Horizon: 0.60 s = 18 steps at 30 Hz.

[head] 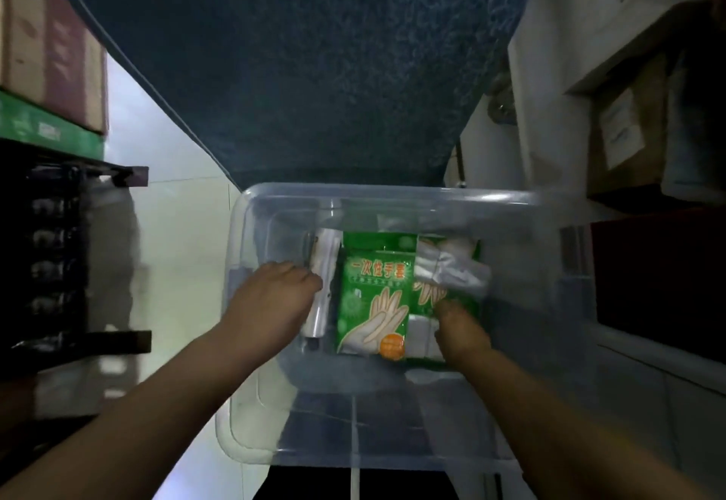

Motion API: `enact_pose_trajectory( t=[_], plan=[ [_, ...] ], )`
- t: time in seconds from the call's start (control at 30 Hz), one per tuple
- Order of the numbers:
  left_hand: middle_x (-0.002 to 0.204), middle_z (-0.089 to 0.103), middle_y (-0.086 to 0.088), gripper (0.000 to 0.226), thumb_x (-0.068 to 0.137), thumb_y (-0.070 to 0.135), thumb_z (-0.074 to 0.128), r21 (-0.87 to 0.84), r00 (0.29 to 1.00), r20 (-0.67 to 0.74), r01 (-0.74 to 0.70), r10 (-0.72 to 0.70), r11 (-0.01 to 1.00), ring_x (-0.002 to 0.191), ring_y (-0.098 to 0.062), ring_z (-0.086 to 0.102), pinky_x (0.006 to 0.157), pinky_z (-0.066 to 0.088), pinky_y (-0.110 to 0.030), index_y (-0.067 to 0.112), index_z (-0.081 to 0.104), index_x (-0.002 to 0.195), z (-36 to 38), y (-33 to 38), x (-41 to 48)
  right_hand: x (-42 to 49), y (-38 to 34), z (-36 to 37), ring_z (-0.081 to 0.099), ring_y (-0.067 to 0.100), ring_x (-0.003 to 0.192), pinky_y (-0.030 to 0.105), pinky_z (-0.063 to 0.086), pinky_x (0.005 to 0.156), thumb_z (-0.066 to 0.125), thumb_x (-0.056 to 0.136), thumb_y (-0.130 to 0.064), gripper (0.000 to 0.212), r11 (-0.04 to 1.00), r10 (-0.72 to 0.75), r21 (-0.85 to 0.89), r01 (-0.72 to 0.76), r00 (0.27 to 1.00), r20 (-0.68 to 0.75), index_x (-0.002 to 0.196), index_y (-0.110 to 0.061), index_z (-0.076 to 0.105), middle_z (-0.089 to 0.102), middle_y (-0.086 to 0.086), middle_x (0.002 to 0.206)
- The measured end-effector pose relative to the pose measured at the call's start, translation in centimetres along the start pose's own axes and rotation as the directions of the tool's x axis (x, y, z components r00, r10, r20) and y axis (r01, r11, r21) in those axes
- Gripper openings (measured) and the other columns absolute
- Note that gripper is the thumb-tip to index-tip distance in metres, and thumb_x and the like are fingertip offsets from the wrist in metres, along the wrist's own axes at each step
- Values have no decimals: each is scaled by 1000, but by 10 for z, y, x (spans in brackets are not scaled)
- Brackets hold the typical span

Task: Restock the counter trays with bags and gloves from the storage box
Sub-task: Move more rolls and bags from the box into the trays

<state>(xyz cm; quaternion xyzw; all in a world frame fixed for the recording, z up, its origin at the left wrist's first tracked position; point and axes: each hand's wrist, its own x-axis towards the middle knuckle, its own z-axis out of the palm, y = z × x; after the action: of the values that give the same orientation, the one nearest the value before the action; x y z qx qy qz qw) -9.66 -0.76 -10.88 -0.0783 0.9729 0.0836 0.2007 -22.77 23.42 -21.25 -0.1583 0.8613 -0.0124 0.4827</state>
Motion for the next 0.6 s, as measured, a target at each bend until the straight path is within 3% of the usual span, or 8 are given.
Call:
enact_pose_trajectory(
  t=[0.13,0.23,0.33,0.47,0.53,0.6],
  plan=[
    [63,65,-1,41,39,4,80,-91,1000,10,13,-12,996,57,-24,62,51,50,-27,17,67,76,22,19,12,21,19,14,43,35,120,38,39,101,64,80,-17,47,987,-31,-154,39,998,55,124,-16,47,42,16,135],
    [63,63,1,40,41,4,79,-137,1000,-10,6,-8,991,57,-23,61,51,49,-25,18,66,76,29,30,12,16,25,15,54,34,106,43,49,93,70,72,-10,31,992,-46,-109,56,995,86,100,-20,58,55,17,121],
    [62,64,1,43,37,1,78,-174,1000,8,-10,12,985,55,-23,62,48,50,-25,18,68,75,26,40,11,3,22,-5,58,31,106,28,48,85,63,75,-15,33,992,-87,-83,95,992,91,108,-16,64,61,12,120],
    [64,66,4,41,42,6,82,-209,999,-8,-46,45,977,57,-20,62,50,50,-24,23,70,77,14,56,14,-32,16,-62,62,28,95,28,43,69,53,83,-23,19,969,-146,-185,162,984,102,99,-19,63,67,8,107],
    [74,69,4,47,46,10,82,-208,994,-77,-88,74,974,67,-20,64,58,51,-26,25,71,89,5,67,20,-52,14,-90,59,22,82,27,40,63,55,82,-28,11,960,-204,-178,215,976,77,90,-21,59,67,5,98],
    [100,71,0,65,48,10,80,-212,986,-144,-114,84,971,89,-22,67,77,53,-31,24,66,110,-9,81,29,-68,8,-109,59,19,79,30,44,63,60,80,-30,14,958,-268,-87,274,961,66,90,-22,62,67,0,90]
  ],
)
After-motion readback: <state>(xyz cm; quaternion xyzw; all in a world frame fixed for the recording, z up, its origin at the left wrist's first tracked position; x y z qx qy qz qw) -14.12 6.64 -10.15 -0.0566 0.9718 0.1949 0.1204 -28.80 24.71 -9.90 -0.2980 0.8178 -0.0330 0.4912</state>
